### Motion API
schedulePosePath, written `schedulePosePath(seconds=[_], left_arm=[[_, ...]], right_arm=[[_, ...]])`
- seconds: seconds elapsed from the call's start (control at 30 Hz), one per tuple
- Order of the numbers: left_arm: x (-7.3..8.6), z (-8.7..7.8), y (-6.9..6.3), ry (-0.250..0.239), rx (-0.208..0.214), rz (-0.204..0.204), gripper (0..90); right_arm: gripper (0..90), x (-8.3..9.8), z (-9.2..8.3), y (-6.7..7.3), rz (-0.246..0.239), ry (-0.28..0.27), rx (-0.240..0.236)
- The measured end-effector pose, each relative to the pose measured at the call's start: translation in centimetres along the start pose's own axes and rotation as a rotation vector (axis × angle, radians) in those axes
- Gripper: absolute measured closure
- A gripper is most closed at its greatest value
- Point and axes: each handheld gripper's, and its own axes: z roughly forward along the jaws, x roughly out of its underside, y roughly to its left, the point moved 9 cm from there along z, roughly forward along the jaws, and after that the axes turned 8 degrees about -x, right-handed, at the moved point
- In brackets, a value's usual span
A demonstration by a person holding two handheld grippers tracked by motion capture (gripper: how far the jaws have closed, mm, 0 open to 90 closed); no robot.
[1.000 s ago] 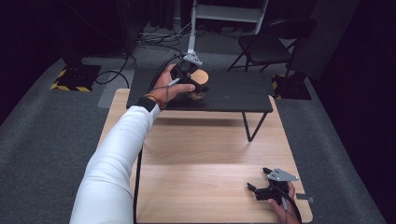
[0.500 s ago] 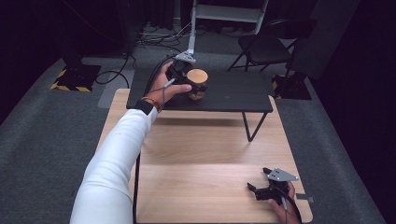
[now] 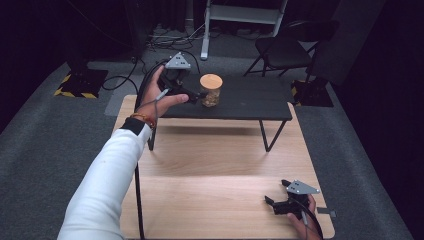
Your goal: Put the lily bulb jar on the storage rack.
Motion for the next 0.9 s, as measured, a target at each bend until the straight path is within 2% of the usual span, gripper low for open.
schedulePosePath(seconds=[0.1,0.23,0.3,0.37,0.43,0.5,0.7,0.77,0.8,0.83,0.9], left_arm=[[1.4,-1.2,-1.0,0.013,-0.01,0.013,0.5],[3.3,-2.9,-2.2,-0.013,-0.02,0.019,0.5],[4.1,-3.5,-2.8,-0.021,-0.014,0.04,0.4],[5.1,-3.9,-3.5,-0.01,-0.017,0.048,0.5],[5.8,-4.2,-4.1,-0.004,-0.005,0.043,0.5],[6.8,-4.7,-4.8,-0.01,-0.001,0.059,0.5],[10.0,-5.3,-6.6,-0.002,0.025,0.05,0.8],[11.2,-5.3,-7.2,0.016,0.017,0.07,0.8],[11.7,-5.3,-7.6,0.028,0.004,0.097,0.7],[12.5,-5.3,-7.8,0.035,0.003,0.098,0.8],[13.9,-5.5,-8.3,0.038,0.001,0.077,0.7]], right_arm=[[0.0,0.0,0.0,0.0,0.0,0.0,0.0],[0.0,0.0,0.0,0.0,0.0,-0.001,0.0],[0.0,0.0,0.0,0.0,0.0,-0.001,0.0],[0.0,0.0,0.0,0.0,0.0,-0.001,0.0],[0.0,0.0,0.0,0.0,0.002,0.0,0.0],[0.0,0.0,0.0,0.0,0.001,-0.001,0.0],[0.0,0.0,0.0,0.0,0.0,0.0,0.0],[0.0,0.0,0.0,0.0,0.0,0.0,0.0],[0.0,0.0,0.0,0.0,0.0,0.0,0.0],[0.0,0.0,0.0,0.0,0.0,0.0,0.0],[0.0,0.0,0.0,0.0,0.0,0.0,0.0]])
